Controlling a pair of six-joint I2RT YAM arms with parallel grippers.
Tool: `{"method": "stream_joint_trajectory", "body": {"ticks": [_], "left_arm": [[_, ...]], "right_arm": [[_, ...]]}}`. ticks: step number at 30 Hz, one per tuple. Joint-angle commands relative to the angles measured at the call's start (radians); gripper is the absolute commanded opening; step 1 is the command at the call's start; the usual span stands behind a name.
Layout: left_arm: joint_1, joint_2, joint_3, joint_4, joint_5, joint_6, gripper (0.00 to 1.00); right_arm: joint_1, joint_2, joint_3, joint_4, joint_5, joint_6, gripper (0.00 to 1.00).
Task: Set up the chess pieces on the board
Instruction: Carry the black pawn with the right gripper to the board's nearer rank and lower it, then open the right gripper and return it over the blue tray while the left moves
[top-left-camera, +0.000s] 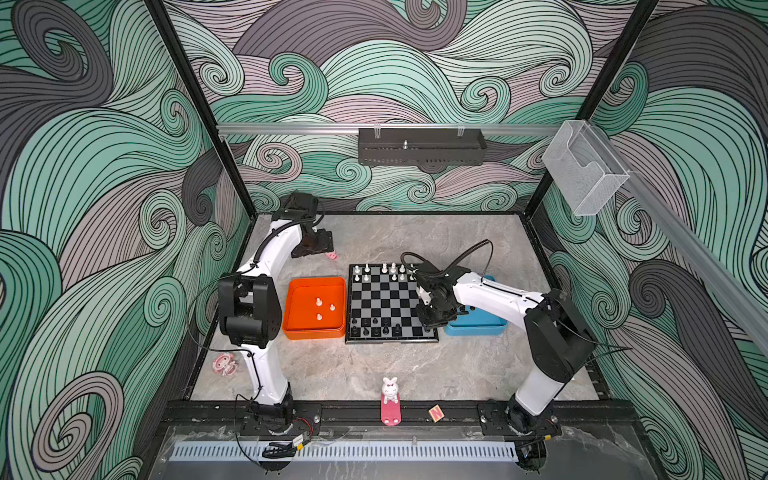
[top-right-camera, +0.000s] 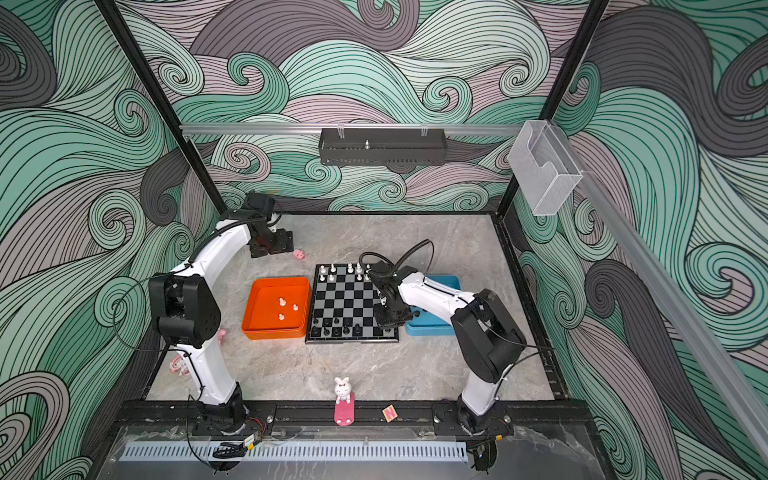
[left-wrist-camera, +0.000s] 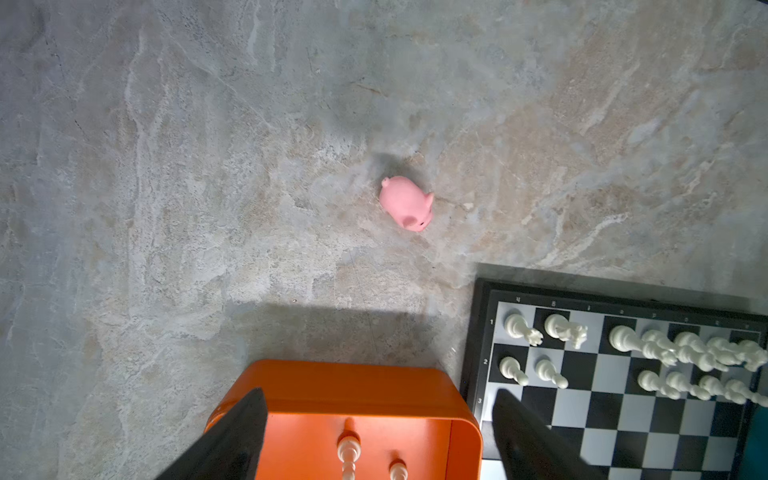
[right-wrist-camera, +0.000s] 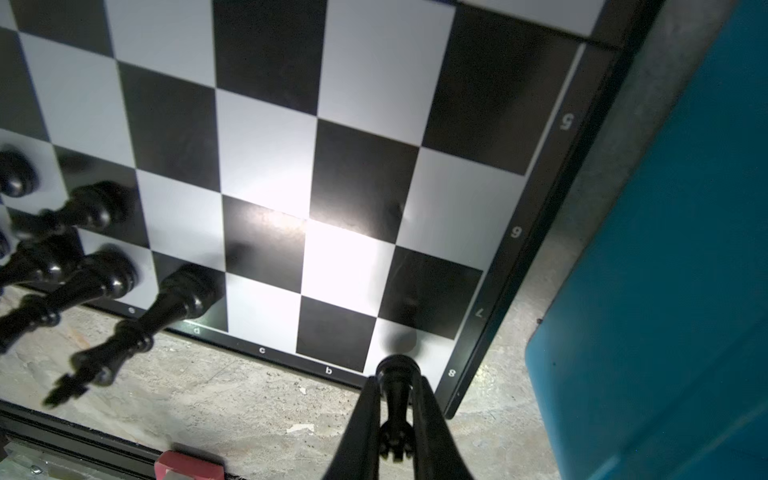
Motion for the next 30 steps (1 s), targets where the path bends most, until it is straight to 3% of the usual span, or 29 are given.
{"method": "stream_joint_trajectory", "body": {"ticks": [1, 17, 30], "left_arm": [[0.005, 0.009, -0.004, -0.003, 0.012, -0.009, 0.87], [0.005, 0.014, -0.004, -0.003, 0.013, -0.011, 0.88], [0.004, 0.011, -0.002, -0.006, 0.014, -0.013, 0.88]], "right_arm": [[0.007, 0.012, -0.007, -0.002, -0.001, 0.015, 0.17], [0.010, 0.030, -0.001, -0.012, 0.026, 0.011, 0.21], [0.012, -0.018, 0.076, -0.087, 0.082, -0.010, 0.37]]}}
